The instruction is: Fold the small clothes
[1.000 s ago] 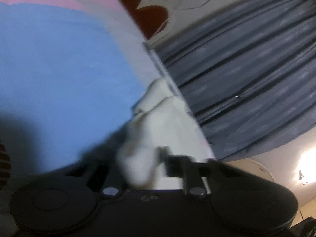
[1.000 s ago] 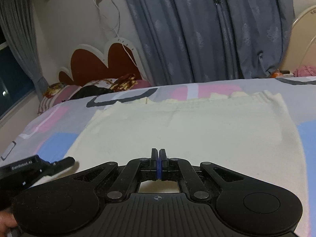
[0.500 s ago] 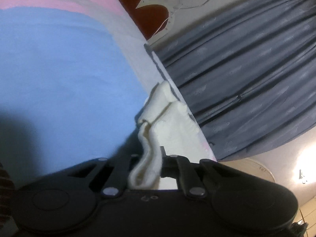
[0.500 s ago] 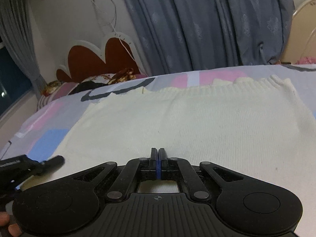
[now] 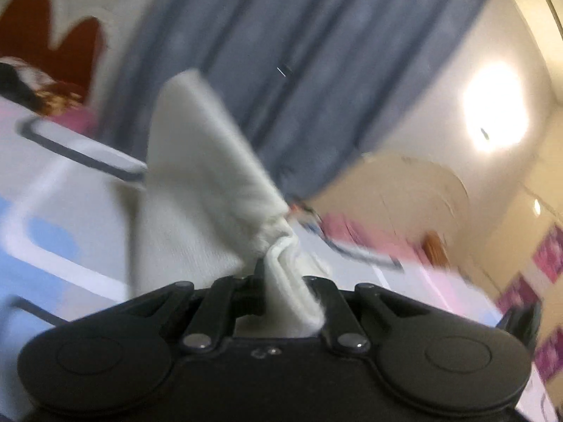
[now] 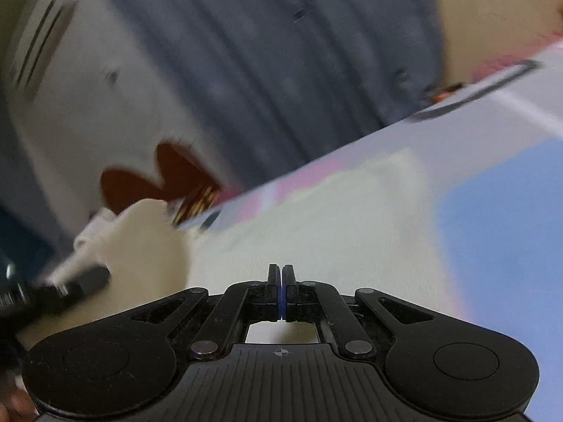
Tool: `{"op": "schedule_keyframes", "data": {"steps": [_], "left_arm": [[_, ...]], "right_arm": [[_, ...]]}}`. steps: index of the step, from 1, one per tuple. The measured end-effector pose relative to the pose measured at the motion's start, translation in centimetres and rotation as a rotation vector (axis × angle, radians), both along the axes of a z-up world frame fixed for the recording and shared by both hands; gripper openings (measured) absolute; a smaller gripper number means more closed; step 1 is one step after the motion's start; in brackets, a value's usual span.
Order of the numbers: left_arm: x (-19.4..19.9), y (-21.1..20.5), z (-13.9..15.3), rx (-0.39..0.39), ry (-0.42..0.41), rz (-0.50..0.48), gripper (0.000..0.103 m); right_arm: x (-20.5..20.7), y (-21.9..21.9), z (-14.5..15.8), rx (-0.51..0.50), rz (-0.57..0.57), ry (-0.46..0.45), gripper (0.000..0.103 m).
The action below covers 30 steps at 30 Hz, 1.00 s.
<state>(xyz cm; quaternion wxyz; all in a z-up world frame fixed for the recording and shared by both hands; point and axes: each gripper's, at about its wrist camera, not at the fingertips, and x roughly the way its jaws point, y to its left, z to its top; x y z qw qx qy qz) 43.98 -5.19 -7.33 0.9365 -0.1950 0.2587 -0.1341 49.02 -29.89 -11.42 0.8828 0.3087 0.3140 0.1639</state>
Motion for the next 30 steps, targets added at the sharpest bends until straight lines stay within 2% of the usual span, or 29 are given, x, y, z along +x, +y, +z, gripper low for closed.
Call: {"op": "schedule_keyframes", "data": {"steps": [2, 3, 4, 5, 6, 7, 8, 11, 13, 17, 21, 23, 26, 30], "left_arm": [[0.7, -3.1, -1.4, 0.025, 0.049, -0.052, 0.007], [1.0, -4.4, -2.4, 0.022, 0.083, -0.094, 0.012], [1.5, -5.9, -3.4, 0.029, 0.137, -0.139, 0.024], [1.7, -7.1, -4.1, 0.04, 0.186, -0.173, 0.032], [1.4, -7.8, -4.2, 0.049, 0.19, -0.199, 0.048], [0.6, -8.1, -3.8, 0.056, 0.145, -0.215, 0.06], [-0.3, -7.8, -3.2, 0.058, 0.098, -0.211, 0.063], [-1.8, -4.3, -1.7, 0.001, 0.032, -0.146, 0.063], [-2.0, -0.9, -1.1, -0.016, -0.004, -0.03, 0.064], [0.9, 4.0, -2.2, 0.0, 0.075, 0.103, 0.063], [2.8, 5.6, -4.3, -0.004, 0.152, 0.104, 0.062], [3.5, 5.6, -5.5, -0.001, 0.184, 0.095, 0.064], [3.1, 6.0, -6.5, -0.028, 0.181, 0.102, 0.067], [2.6, 6.2, -6.5, -0.04, 0.181, 0.097, 0.067]], "right_arm": [[-0.4, -3.4, 0.4, 0.033, -0.031, 0.005, 0.0], [-0.6, -4.9, 0.6, 0.046, -0.042, 0.011, 0.0], [-0.7, -6.1, 0.8, 0.052, -0.045, 0.014, 0.0], [-0.9, -6.9, 0.8, 0.051, -0.049, 0.018, 0.008], [-1.0, -7.7, 0.9, 0.047, -0.057, 0.021, 0.035], [-1.2, -8.1, 1.0, 0.045, -0.064, 0.014, 0.048], [-1.6, -8.6, 1.2, 0.045, -0.066, -0.005, 0.058], [-2.3, -8.7, 1.5, 0.056, -0.031, -0.018, 0.058], [-2.5, -7.7, 1.6, 0.068, 0.005, -0.037, 0.052], [-1.9, -4.5, 1.1, 0.052, 0.084, -0.019, 0.049], [-0.7, -1.9, -0.2, 0.023, 0.123, 0.032, 0.049], [-0.2, -1.3, -0.8, 0.02, 0.133, 0.057, 0.049], [0.9, -0.7, -1.1, 0.035, 0.161, 0.074, 0.049], [2.4, -0.3, -1.5, 0.05, 0.174, 0.1, 0.049]]}}
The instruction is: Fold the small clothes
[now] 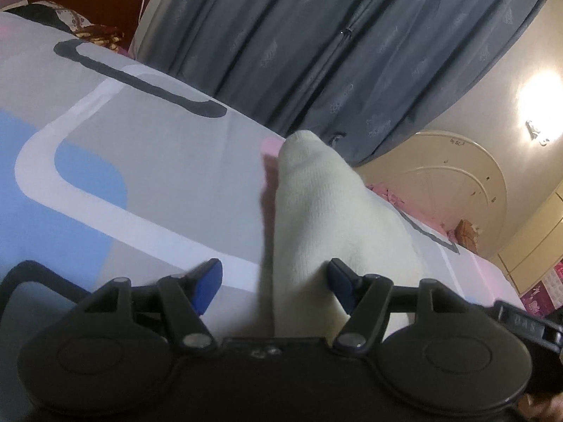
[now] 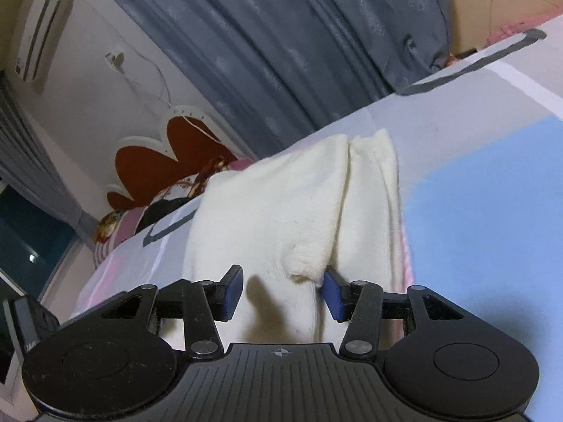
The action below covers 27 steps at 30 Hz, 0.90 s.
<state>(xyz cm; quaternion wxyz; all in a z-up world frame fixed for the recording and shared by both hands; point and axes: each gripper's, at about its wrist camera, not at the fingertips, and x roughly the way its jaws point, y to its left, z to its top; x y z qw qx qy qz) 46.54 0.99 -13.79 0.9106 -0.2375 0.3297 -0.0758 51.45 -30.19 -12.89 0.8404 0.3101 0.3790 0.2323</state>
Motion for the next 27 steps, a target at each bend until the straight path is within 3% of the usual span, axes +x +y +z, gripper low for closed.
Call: {"op": "schedule_keyframes", "data": {"steps": [3, 7, 9, 12, 15, 17, 19, 20, 21, 24, 27], "left_arm": [[0.9, 0.4, -0.4, -0.003, 0.001, -0.01, 0.067], [1.1, 0.4, -0.2, 0.007, 0.005, -0.013, 0.067], [1.1, 0.2, 0.5, 0.024, 0.0, -0.009, 0.063], [0.7, -0.3, 1.7, 0.029, -0.058, -0.033, 0.047], [0.9, -1.9, 2.7, 0.065, -0.082, -0.068, 0.048], [1.6, -3.8, 2.4, 0.133, -0.035, -0.108, 0.051], [2.4, -5.1, 1.1, 0.166, 0.039, -0.127, 0.055], [2.3, -5.2, 0.7, 0.154, 0.037, -0.111, 0.057], [2.3, -5.2, 0.6, 0.153, 0.035, -0.105, 0.058], [2.2, -4.9, 1.2, 0.161, 0.037, -0.109, 0.057], [1.8, -4.7, 3.0, 0.196, -0.034, -0.099, 0.054]], "right_arm": [[0.1, 0.3, 0.9, 0.015, 0.009, -0.02, 0.049], [0.7, 2.3, 0.6, -0.094, 0.039, -0.012, 0.048], [0.8, 3.1, 1.1, -0.157, 0.059, -0.034, 0.015], [-0.1, 3.5, 2.6, -0.221, 0.083, -0.11, 0.015], [-1.5, 2.0, 4.0, -0.202, 0.071, -0.157, 0.015], [-2.2, 0.9, 4.2, -0.223, 0.058, -0.174, 0.015], [-1.9, 0.0, 2.7, -0.244, 0.049, -0.125, 0.015], [-1.2, -0.4, 1.1, -0.246, 0.057, -0.051, 0.015], [-1.1, -0.9, 0.3, -0.206, 0.049, -0.043, 0.015], [-1.4, -1.5, 0.6, -0.178, 0.047, -0.052, 0.017], [-1.9, -2.7, 1.4, -0.168, 0.016, -0.079, 0.029]]}}
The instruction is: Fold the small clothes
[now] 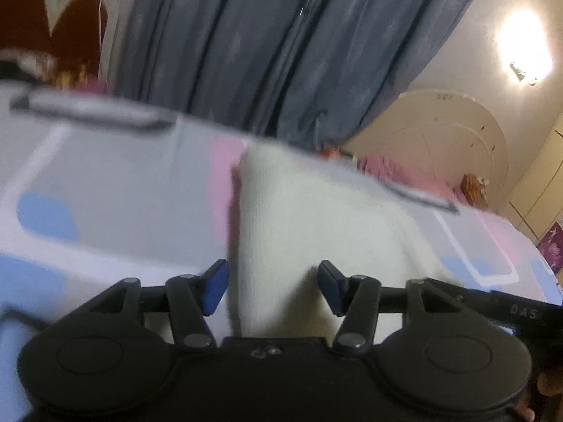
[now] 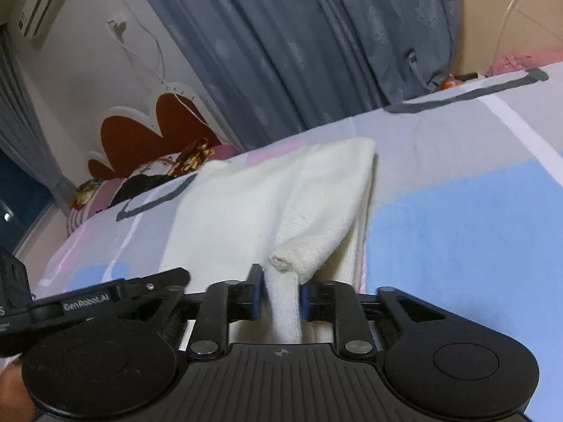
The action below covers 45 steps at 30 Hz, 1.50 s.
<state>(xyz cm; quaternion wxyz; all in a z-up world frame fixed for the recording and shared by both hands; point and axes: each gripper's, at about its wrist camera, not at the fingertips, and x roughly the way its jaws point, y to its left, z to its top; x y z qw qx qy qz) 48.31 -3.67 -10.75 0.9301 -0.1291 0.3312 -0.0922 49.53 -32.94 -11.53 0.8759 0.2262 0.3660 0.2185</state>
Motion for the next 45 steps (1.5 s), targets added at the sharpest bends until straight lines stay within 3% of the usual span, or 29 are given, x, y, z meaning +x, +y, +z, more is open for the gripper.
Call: {"op": "schedule_keyframes", "data": {"steps": [2, 5, 6, 7, 8, 9, 11, 15, 17, 18, 19, 20, 24, 28, 31, 36, 38, 39, 40, 45], "left_arm": [[0.8, 0.0, 0.7, 0.008, -0.023, -0.005, 0.054], [2.6, -0.5, 0.8, 0.02, -0.023, -0.016, 0.054], [3.3, -0.8, 0.6, 0.03, -0.014, -0.024, 0.054], [4.0, -1.2, 0.1, 0.045, 0.005, -0.032, 0.054], [4.7, -1.5, -0.4, 0.068, 0.033, -0.038, 0.055], [5.3, -1.7, -1.1, 0.087, 0.063, -0.046, 0.057], [5.6, -1.1, -2.0, 0.052, 0.075, -0.04, 0.064], [4.0, -0.3, -1.0, 0.034, 0.069, -0.045, 0.058], [1.8, -0.1, -0.4, 0.03, 0.039, -0.058, 0.058], [0.6, 0.1, -0.5, 0.026, 0.036, -0.065, 0.058], [-0.7, 0.3, -0.8, 0.022, 0.038, -0.068, 0.059], [-1.7, 0.4, -1.3, 0.028, 0.052, -0.063, 0.06], [-5.9, 0.0, -2.8, 0.042, 0.07, -0.042, 0.06], [-10.0, -1.4, -3.2, 0.146, 0.033, -0.068, 0.06], [-10.8, -1.7, -2.2, 0.16, 0.037, -0.063, 0.056], [-10.7, -2.1, -0.2, 0.138, -0.036, -0.064, 0.057], [-10.3, -2.9, -1.3, 0.162, 0.029, -0.103, 0.057], [-9.9, -3.6, -2.4, 0.202, 0.094, -0.13, 0.059], [-10.2, -3.7, -2.7, 0.202, 0.058, -0.12, 0.059], [-9.9, -3.5, -2.6, 0.197, 0.08, -0.114, 0.06]], "right_arm": [[0.2, -0.8, 0.3, 0.02, -0.028, -0.015, 0.041], [1.8, -1.0, 0.3, 0.015, -0.059, -0.01, 0.041], [2.4, -1.0, 0.4, 0.007, -0.062, -0.018, 0.039], [3.0, -0.8, 0.4, -0.01, -0.055, -0.028, 0.03], [3.5, -0.5, 0.5, -0.032, -0.04, -0.044, 0.008], [3.9, 0.0, 0.7, -0.07, -0.027, -0.078, 0.008], [4.6, 0.7, -0.1, -0.163, -0.01, -0.082, 0.008], [4.7, 1.1, -1.1, -0.211, -0.021, -0.069, 0.008], [3.8, 0.7, -0.1, -0.202, -0.021, -0.069, 0.011], [2.9, 0.6, 0.4, -0.191, -0.014, -0.068, 0.017], [1.8, 0.3, 0.9, -0.167, -0.002, -0.081, 0.033], [0.3, 0.3, 1.2, -0.147, 0.021, -0.095, 0.035], [-5.8, 1.3, 0.3, -0.164, 0.109, -0.052, 0.035], [-11.2, 2.4, -1.4, -0.305, 0.109, -0.09, 0.035], [-11.9, 2.8, -0.5, -0.332, 0.079, -0.073, 0.035], [-13.1, 3.9, 2.9, -0.301, 0.086, -0.203, 0.035], [-12.7, 5.3, 1.6, -0.354, 0.141, -0.175, 0.034], [-12.2, 6.2, 0.0, -0.422, 0.17, -0.112, 0.03], [-12.6, 6.3, -0.6, -0.436, 0.168, -0.143, 0.027], [-12.4, 6.7, 0.4, -0.458, 0.156, -0.149, 0.027]]}}
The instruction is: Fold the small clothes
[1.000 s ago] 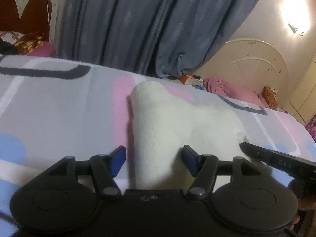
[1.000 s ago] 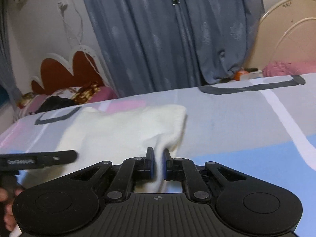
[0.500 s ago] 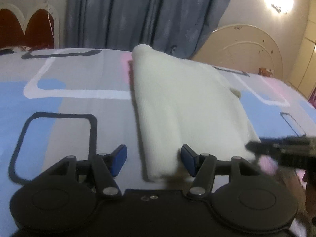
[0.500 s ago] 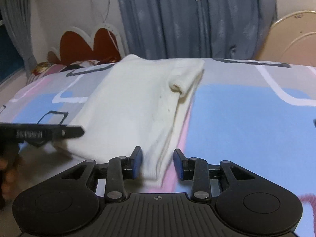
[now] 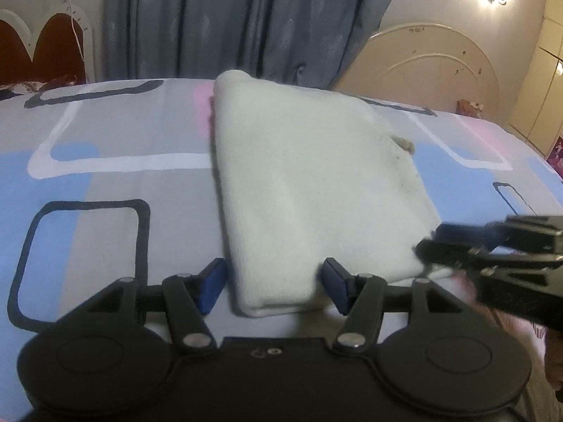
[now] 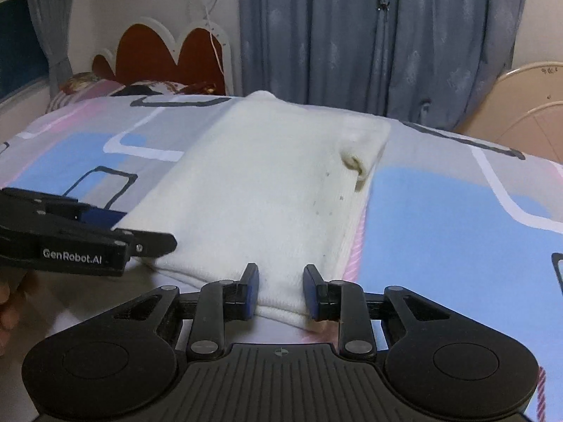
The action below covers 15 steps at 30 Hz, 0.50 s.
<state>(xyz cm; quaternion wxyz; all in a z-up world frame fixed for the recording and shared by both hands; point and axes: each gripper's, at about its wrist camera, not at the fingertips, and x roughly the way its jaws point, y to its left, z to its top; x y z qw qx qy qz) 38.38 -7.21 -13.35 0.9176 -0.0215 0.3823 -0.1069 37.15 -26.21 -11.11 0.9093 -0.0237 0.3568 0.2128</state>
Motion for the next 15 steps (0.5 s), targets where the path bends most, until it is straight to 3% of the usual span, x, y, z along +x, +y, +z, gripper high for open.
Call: {"op": "schedule_keyframes", "data": {"steps": [2, 5, 9, 11, 15], "left_arm": [[-0.3, -0.1, -0.1, 0.01, -0.007, -0.003, 0.06], [-0.4, -0.1, -0.1, 0.007, -0.007, 0.0, 0.06], [-0.1, -0.3, 0.9, 0.019, 0.025, 0.012, 0.06], [-0.2, -0.1, 2.6, 0.027, -0.03, 0.036, 0.061], [2.8, -0.6, 5.5, 0.027, -0.142, 0.022, 0.062]], "right_arm": [[-0.2, 0.0, 0.7, 0.014, -0.002, -0.031, 0.027], [-0.2, 0.2, -0.4, -0.021, -0.008, 0.019, 0.027], [0.1, -0.7, 0.1, 0.028, -0.024, 0.038, 0.027], [0.4, -1.5, 0.9, 0.077, -0.053, 0.021, 0.027], [3.1, -2.4, 3.0, 0.112, -0.123, -0.101, 0.027]]}}
